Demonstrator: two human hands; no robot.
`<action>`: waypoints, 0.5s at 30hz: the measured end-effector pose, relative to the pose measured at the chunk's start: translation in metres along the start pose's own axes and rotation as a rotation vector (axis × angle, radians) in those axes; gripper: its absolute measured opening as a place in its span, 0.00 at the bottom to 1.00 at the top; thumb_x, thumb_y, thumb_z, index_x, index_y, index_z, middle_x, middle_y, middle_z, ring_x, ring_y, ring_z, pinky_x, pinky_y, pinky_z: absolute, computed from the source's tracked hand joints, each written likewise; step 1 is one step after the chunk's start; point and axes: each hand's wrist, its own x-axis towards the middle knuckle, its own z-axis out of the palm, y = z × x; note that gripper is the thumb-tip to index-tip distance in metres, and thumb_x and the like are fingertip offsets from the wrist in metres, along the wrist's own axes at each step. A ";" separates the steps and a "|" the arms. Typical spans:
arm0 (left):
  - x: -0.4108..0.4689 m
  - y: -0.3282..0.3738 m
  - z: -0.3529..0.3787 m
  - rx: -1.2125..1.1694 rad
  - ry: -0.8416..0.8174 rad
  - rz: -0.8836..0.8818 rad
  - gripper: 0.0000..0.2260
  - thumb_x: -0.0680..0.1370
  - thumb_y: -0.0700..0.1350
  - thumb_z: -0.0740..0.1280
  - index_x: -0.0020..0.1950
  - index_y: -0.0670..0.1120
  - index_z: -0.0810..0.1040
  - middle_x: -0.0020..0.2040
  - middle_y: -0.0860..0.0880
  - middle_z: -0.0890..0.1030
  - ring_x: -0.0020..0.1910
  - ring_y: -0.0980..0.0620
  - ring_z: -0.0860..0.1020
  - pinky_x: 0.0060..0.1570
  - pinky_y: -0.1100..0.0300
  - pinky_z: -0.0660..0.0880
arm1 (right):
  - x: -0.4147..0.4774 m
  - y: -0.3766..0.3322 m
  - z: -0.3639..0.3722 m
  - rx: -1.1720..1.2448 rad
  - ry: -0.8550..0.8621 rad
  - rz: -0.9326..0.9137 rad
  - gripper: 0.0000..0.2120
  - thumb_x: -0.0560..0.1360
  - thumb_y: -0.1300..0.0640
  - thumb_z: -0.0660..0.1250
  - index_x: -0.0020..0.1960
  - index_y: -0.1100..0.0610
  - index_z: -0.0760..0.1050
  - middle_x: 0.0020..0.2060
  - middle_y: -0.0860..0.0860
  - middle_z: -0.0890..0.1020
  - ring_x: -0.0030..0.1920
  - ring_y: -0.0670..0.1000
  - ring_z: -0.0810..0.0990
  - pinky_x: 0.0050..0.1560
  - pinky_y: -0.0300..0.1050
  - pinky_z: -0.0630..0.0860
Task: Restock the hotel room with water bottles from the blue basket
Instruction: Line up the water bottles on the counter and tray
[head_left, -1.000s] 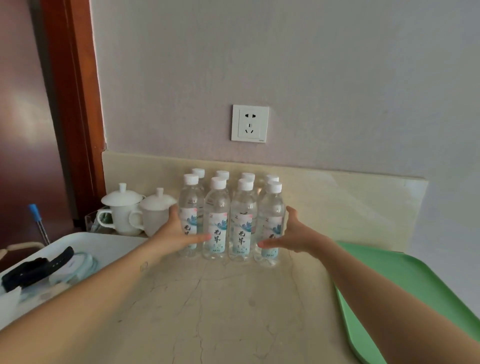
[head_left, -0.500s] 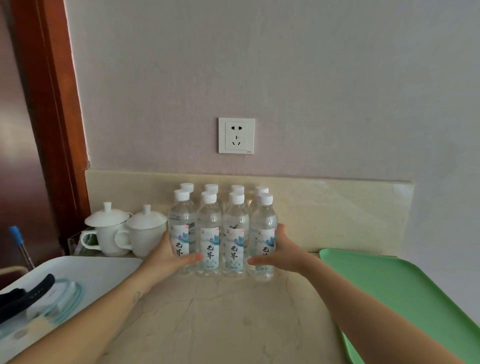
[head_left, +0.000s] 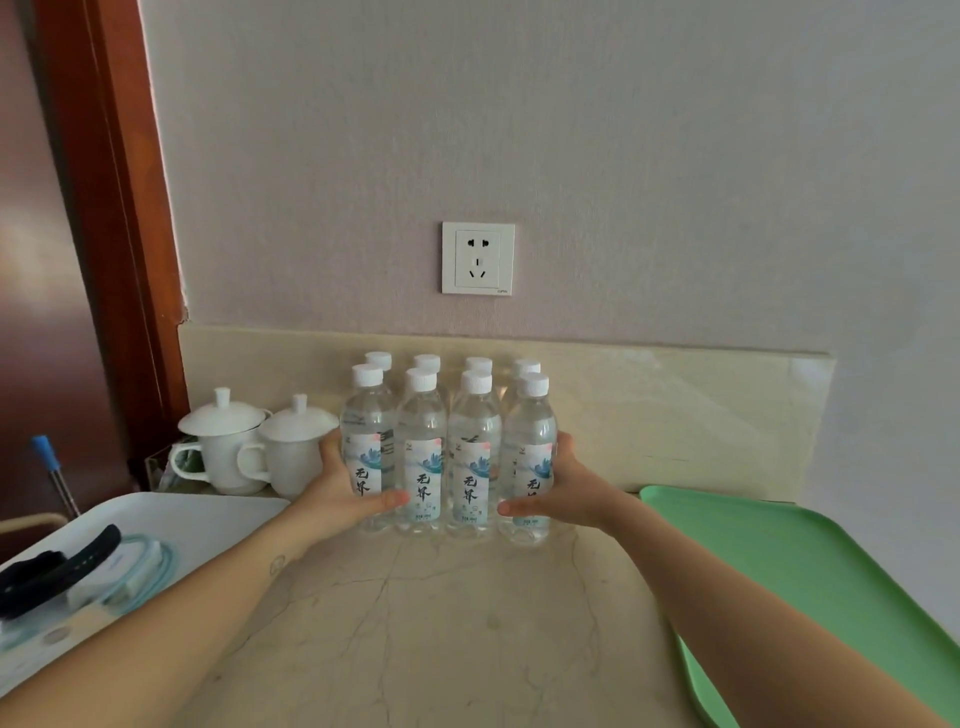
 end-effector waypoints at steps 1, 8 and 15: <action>0.000 0.000 0.000 -0.003 0.006 -0.004 0.57 0.67 0.49 0.80 0.77 0.52 0.37 0.68 0.55 0.67 0.65 0.55 0.69 0.65 0.57 0.67 | -0.001 0.000 0.000 0.008 0.001 0.009 0.59 0.64 0.53 0.82 0.77 0.56 0.40 0.62 0.48 0.75 0.63 0.53 0.77 0.67 0.55 0.73; -0.008 0.024 0.005 0.039 0.160 0.118 0.63 0.61 0.55 0.81 0.76 0.58 0.33 0.79 0.50 0.51 0.75 0.53 0.57 0.71 0.56 0.60 | -0.009 -0.005 -0.010 0.019 0.063 0.007 0.62 0.65 0.46 0.80 0.78 0.53 0.36 0.68 0.58 0.75 0.67 0.58 0.75 0.70 0.58 0.69; -0.041 0.078 0.046 0.105 0.435 0.368 0.62 0.57 0.70 0.76 0.77 0.59 0.37 0.77 0.57 0.44 0.77 0.58 0.46 0.76 0.50 0.50 | -0.030 -0.009 -0.031 0.000 0.141 -0.066 0.64 0.58 0.33 0.76 0.78 0.49 0.39 0.73 0.61 0.66 0.71 0.59 0.69 0.68 0.55 0.70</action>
